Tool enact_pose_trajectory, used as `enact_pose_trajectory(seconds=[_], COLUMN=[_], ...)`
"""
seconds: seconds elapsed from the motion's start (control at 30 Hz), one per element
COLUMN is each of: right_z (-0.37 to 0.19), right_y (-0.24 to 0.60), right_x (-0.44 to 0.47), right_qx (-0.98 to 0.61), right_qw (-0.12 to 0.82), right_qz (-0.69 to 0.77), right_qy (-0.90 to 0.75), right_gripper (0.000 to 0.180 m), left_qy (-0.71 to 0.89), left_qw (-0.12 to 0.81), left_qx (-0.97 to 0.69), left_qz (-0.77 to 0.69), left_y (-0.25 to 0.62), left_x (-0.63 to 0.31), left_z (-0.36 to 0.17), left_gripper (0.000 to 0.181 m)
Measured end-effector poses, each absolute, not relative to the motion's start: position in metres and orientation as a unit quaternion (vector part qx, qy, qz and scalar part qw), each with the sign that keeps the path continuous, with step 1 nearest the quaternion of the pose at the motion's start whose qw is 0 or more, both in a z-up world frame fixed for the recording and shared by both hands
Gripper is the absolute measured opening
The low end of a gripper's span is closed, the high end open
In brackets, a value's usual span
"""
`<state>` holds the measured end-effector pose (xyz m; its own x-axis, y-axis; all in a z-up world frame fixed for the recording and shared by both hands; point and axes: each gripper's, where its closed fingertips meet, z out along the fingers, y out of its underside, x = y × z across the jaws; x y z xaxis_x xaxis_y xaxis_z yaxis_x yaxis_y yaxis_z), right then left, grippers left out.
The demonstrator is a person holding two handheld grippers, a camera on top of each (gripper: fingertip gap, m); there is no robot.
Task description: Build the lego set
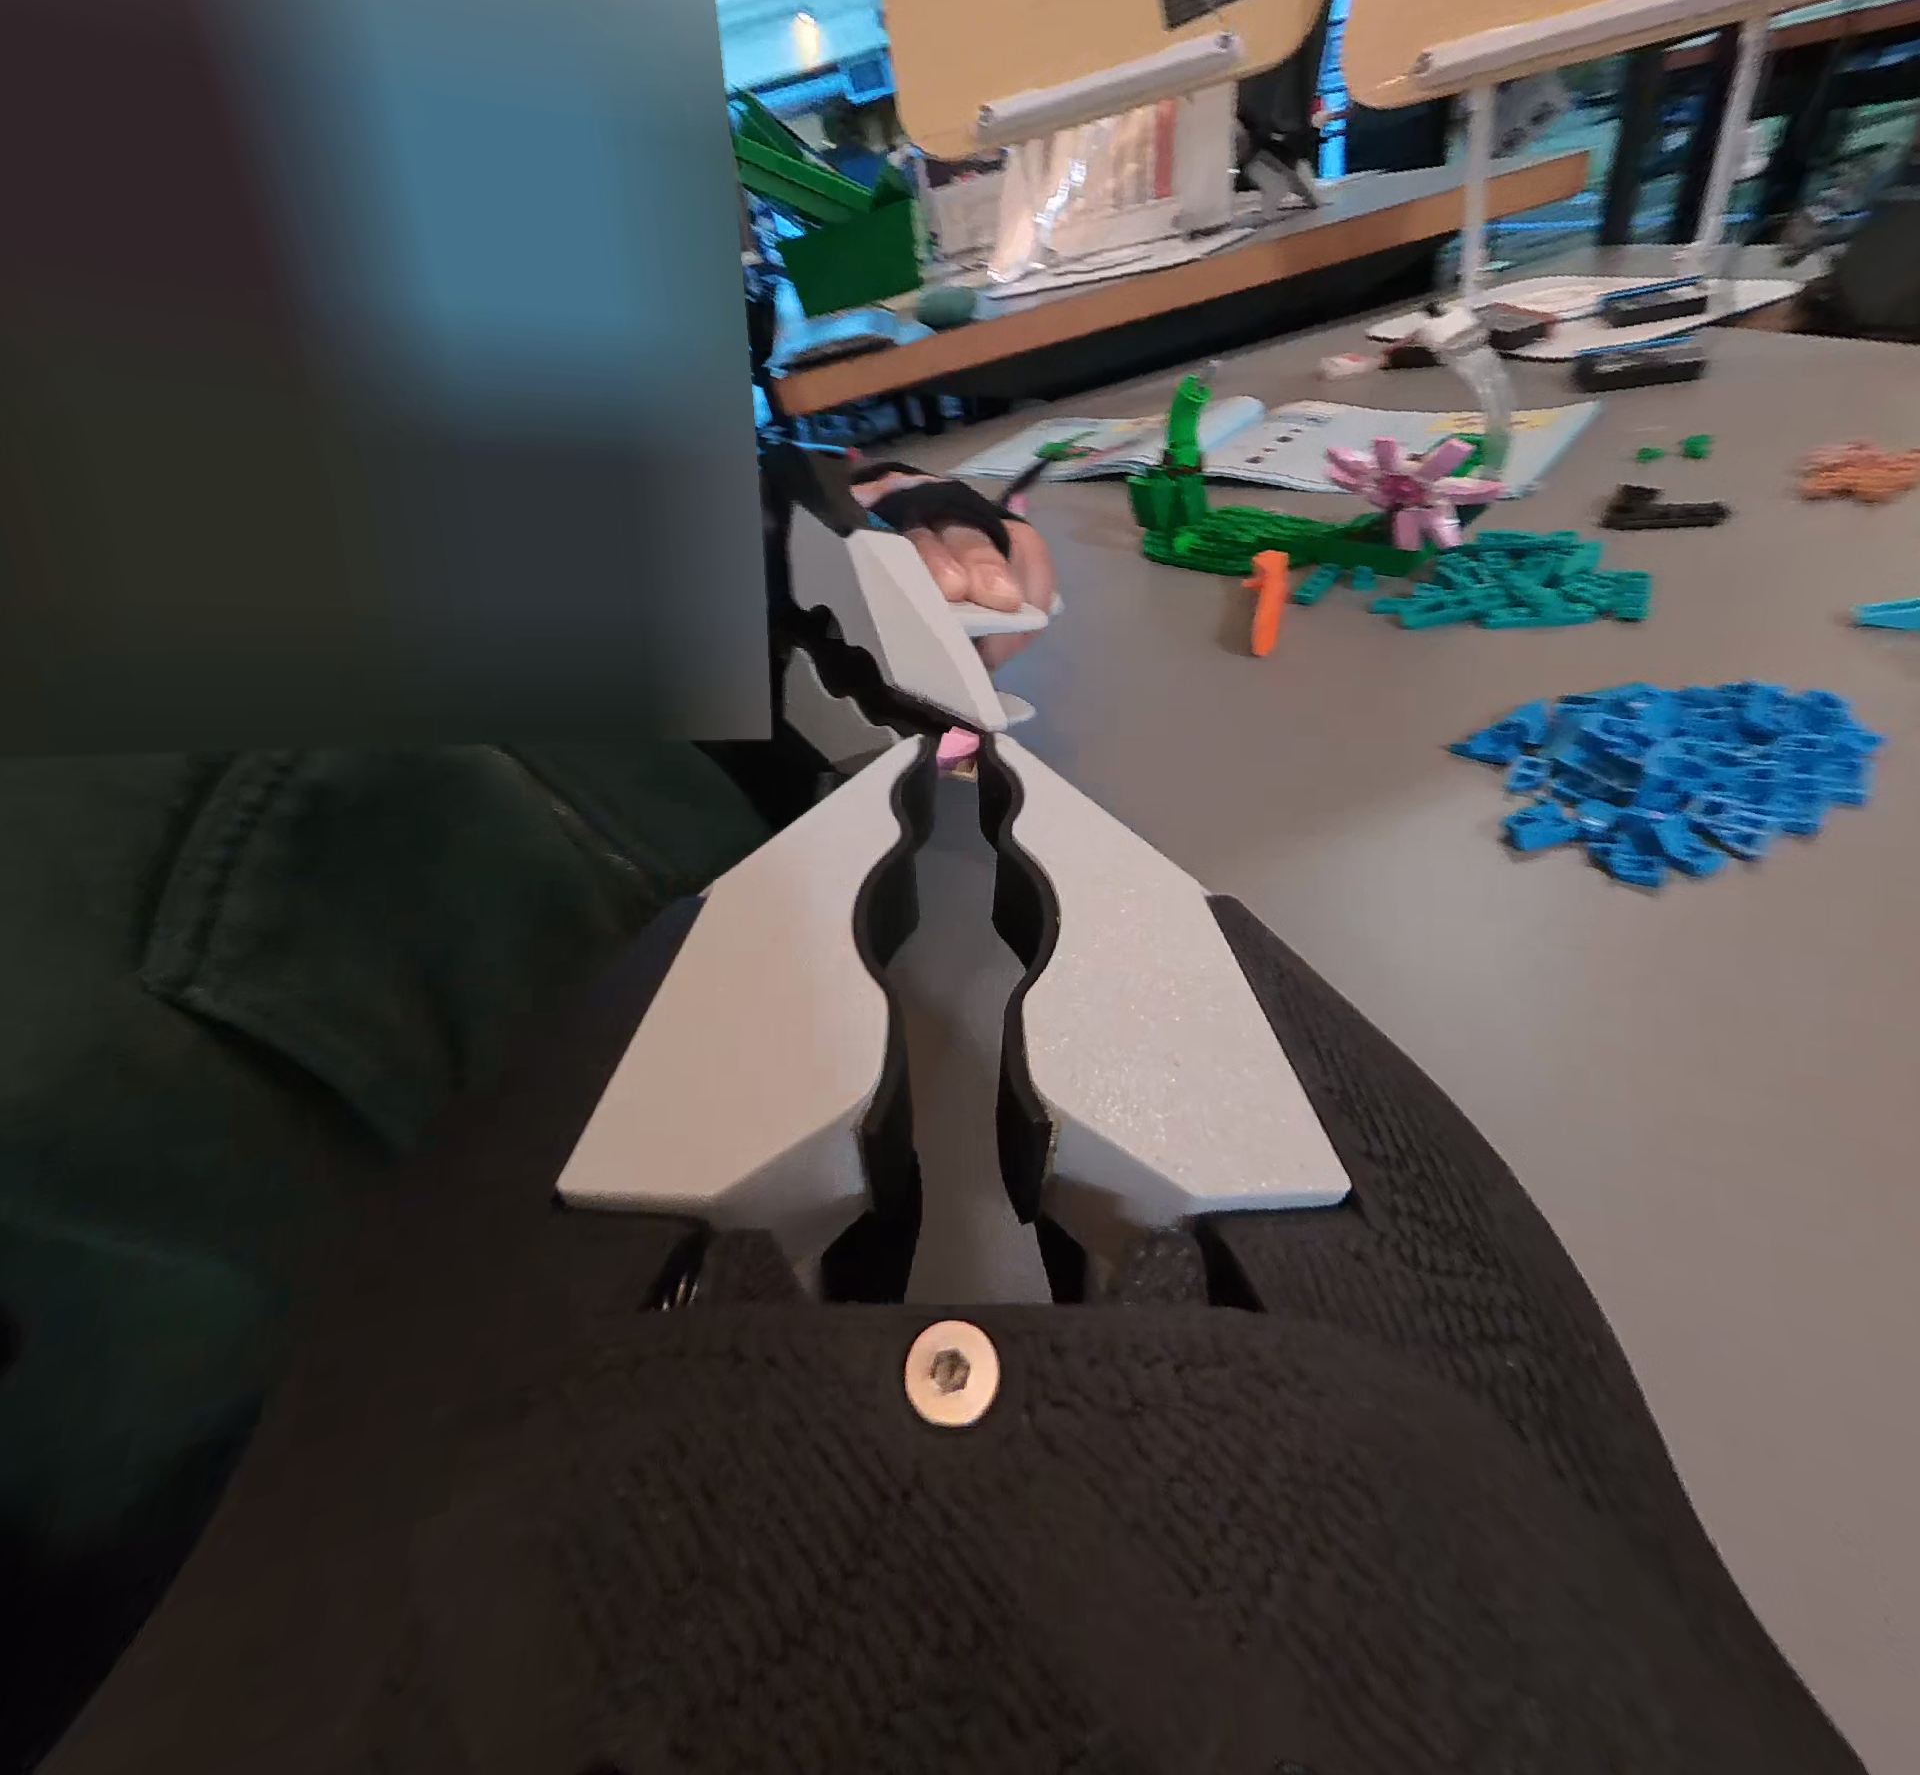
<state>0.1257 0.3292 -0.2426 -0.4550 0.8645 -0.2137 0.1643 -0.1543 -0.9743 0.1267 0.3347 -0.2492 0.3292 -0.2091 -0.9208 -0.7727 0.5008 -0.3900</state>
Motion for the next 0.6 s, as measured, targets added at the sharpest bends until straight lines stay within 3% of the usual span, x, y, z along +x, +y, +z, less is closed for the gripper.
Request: enact_pose_trajectory(seconds=[0.27,0.33,0.43,0.6], right_z=[-0.243,-0.238,-0.234,-0.221], right_y=[0.335,0.339,0.365,0.404], right_x=[0.126,0.13,0.133,0.144], right_qx=[-0.434,-0.428,-0.449,-0.473], right_qw=[0.364,0.388,0.463,0.568], right_qz=[0.578,0.582,0.544,0.492], right_qy=[-0.587,-0.573,-0.537,-0.459], right_gripper=[0.007,0.02,0.03,0.028], left_qy=[0.535,0.54,0.541,0.528], left_qw=[0.66,0.649,0.636,0.626], left_qx=[-0.447,-0.443,-0.452,-0.482], left_qz=[0.278,0.302,0.315,0.312], left_y=[0.343,0.346,0.352,0.36], left_x=[0.117,0.115,0.111,0.102], left_z=[-0.249,-0.252,-0.257,-0.261], left_gripper=[0.002,0.001,0.002,0.002])
